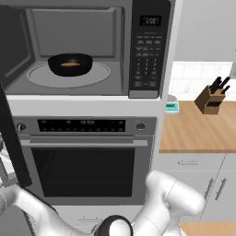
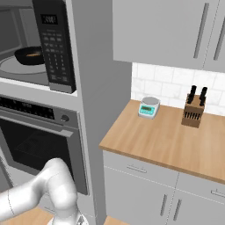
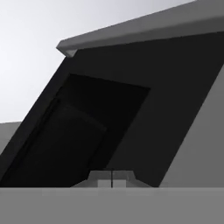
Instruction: Open the microwave, place the bowl with waffle inside the microwave, then close the microwave door and turn it on.
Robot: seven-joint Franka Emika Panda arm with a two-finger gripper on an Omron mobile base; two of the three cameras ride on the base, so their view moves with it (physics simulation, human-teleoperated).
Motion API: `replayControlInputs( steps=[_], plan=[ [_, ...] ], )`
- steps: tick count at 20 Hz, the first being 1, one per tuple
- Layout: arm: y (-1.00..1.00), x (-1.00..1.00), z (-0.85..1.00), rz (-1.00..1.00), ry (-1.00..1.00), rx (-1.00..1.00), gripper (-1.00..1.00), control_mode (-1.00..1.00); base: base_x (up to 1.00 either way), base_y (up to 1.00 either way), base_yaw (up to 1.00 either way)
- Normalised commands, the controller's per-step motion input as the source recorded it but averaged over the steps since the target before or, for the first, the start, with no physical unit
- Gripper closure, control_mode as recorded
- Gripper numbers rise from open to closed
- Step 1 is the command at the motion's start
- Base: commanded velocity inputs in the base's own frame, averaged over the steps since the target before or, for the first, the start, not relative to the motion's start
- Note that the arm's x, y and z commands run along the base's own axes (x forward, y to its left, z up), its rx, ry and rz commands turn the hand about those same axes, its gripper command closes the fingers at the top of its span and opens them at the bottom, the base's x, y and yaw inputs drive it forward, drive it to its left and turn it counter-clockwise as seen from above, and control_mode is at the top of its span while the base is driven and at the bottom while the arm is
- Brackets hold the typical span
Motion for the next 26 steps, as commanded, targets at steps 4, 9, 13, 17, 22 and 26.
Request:
replayControlInputs(
  steps=[4,9,13,17,22,26],
  plan=[
    [-1.0,-0.16,0.73,0.02,0.18,0.51,1.0,-1.0,0.0,0.0,0.0],
    [-1.0,-0.23,0.67,0.05,0.22,0.52,1.0,-1.0,0.0,0.0,0.0],
    [-1.0,-0.19,0.52,0.06,0.26,0.49,1.0,-1.0,0.0,0.0,0.0],
    [-1.0,0.01,0.15,0.11,0.31,0.39,1.0,-1.0,0.0,0.0,0.0],
    [-1.0,0.56,-0.01,0.19,0.1,0.31,1.0,-1.0,0.0,0.0,0.0],
    [-1.0,0.97,-0.01,0.23,0.02,0.25,1.0,-1.0,0.0,0.0,0.0]
  ],
)
